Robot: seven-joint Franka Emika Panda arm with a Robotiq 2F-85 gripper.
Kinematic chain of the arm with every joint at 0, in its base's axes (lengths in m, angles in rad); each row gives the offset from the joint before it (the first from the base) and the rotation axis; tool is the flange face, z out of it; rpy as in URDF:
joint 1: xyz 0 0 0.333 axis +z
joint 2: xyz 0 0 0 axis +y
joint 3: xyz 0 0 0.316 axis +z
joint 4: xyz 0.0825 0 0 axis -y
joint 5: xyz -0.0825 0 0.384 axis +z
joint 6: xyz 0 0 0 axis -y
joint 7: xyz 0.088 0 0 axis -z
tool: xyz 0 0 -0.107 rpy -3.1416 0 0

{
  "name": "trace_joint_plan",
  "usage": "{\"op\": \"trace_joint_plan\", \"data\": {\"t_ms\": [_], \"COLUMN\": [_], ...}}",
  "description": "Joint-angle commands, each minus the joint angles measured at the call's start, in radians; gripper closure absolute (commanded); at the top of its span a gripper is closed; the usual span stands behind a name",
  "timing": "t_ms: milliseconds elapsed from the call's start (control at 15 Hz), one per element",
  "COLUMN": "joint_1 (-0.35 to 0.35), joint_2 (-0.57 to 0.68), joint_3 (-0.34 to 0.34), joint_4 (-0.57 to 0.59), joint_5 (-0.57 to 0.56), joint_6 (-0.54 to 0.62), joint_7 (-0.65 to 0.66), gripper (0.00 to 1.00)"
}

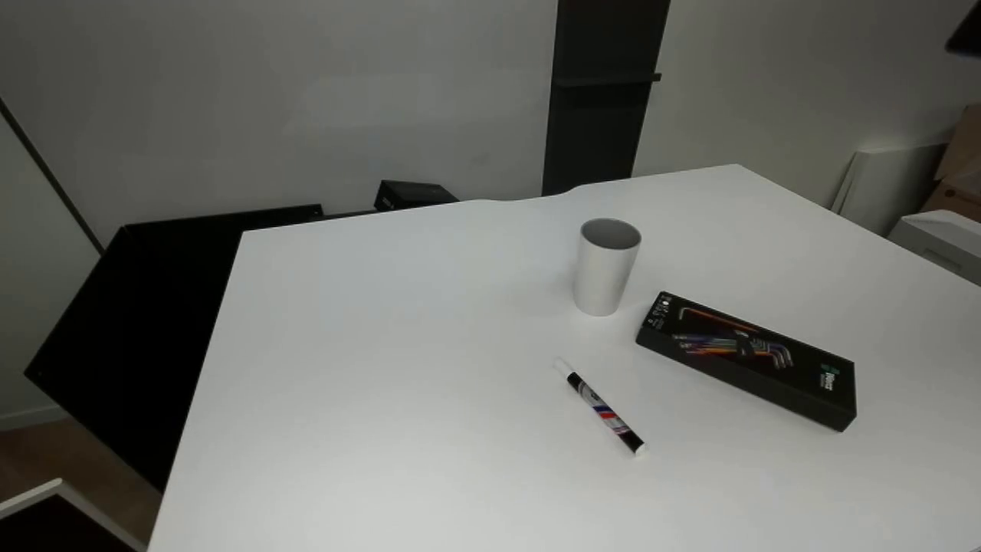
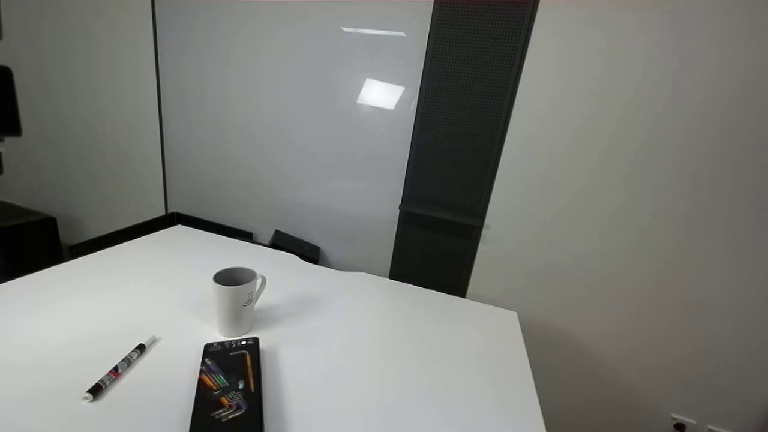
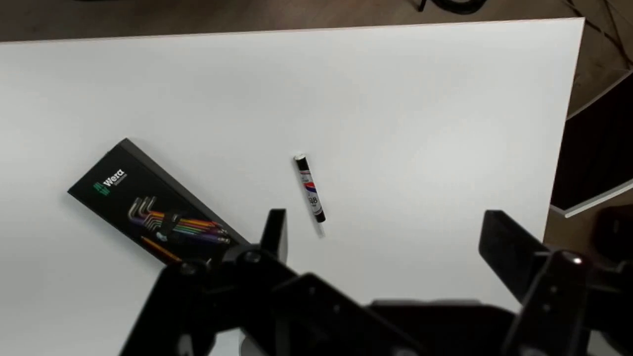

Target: Pick up the pen from the table and put it in the mug cup.

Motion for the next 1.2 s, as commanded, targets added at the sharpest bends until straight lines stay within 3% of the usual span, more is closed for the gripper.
{"op": "trace_joint_plan", "data": {"t_ms": [0,467,1133], "joint_1": [0.006,-0.009,0.028], "joint_2": [0.110,0.329,0.592], "joint_3": [-0.006,0.009,0.054], "joint_4": [0.021,0.073,0.213], "joint_5": [-0.028,-0.178,-0.404], "joint_6": [0.111,0.244,0.265], "joint_7": [-0.046,-0.019,0.242], "gripper": [0.00,0.00,0.00]}}
